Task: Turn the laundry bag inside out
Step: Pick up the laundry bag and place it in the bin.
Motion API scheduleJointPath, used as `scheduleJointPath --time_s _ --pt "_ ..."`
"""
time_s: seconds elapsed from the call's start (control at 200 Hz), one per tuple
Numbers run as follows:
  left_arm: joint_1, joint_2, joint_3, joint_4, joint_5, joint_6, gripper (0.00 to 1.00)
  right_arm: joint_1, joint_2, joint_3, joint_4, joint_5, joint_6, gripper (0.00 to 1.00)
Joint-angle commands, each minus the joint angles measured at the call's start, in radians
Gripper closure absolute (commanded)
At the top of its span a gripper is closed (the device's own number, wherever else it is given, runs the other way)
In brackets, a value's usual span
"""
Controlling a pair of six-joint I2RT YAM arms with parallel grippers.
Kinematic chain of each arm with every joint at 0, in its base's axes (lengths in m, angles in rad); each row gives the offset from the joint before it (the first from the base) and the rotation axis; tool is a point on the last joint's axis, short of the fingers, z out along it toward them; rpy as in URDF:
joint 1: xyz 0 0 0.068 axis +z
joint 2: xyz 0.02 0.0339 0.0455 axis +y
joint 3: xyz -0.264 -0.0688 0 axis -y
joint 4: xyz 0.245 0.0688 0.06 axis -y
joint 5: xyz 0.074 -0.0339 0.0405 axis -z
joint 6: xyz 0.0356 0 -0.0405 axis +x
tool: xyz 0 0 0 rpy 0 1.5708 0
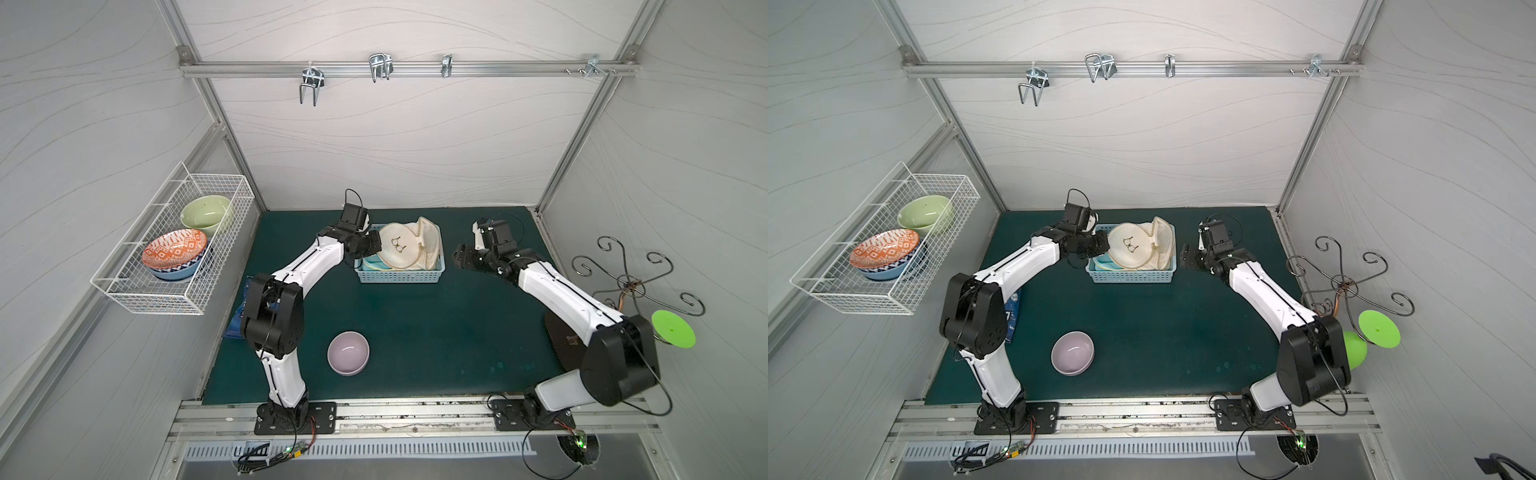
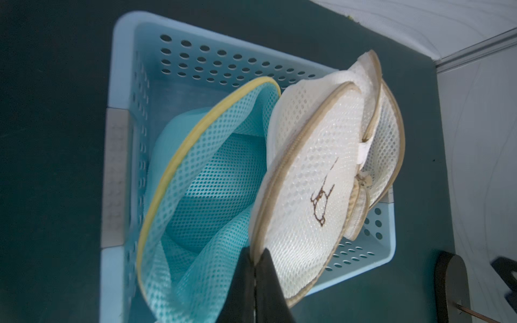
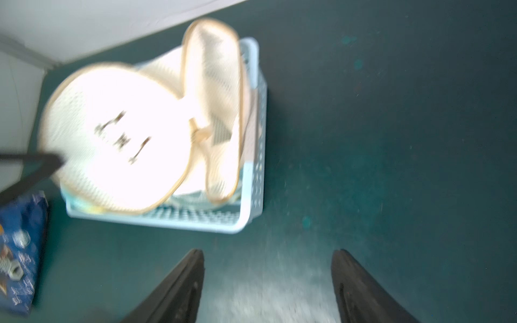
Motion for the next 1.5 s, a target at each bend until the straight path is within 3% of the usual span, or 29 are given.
scheduleJointPath --time_s 0.0,0.21,0.335,0.545,0.805,0.87,1.015,1.121,1.331,1.496 --pt "0.009 -0.056 0.023 -0.009 -0.011 -0.010 1.00 -0.007 0.116 0.099 0.020 -0.081 -0.026 0.33" --pt "0.010 -0.072 0.054 -0.029 0.043 0.001 1.00 -0.002 0.274 0.273 -0.001 -0.084 -0.068 0.35" --pt "0.005 -0.080 0.163 -0.061 0.153 -0.038 1.00 -0.004 0.214 0.240 0.057 -0.075 -0.055 0.25" --pt "-0.043 -0.075 0.414 -0.219 0.219 0.004 1.00 -0.007 0.085 0.188 0.089 -0.097 -0.041 0.25" --pt "-0.043 -0.124 0.509 -0.328 0.298 0.055 1.00 -0.004 -0.018 0.124 0.101 -0.167 -0.024 0.21" --pt "-0.044 -0.139 0.517 -0.347 0.304 0.056 1.00 0.009 -0.021 0.121 0.081 -0.134 0.002 0.19" --pt "-0.044 -0.194 0.448 -0.361 0.269 0.083 1.00 0.007 0.061 0.162 0.037 -0.106 0.033 0.20" --pt "-0.043 -0.254 0.317 -0.324 0.251 0.075 1.00 0.017 0.102 0.149 0.030 -0.139 0.153 0.19" --pt "-0.043 -0.391 0.111 -0.264 0.207 0.052 1.00 0.073 0.129 0.091 0.070 -0.058 0.306 0.21" --pt "-0.043 -0.449 0.014 -0.234 0.178 0.034 1.00 0.076 0.179 0.058 0.162 -0.128 0.385 0.26"
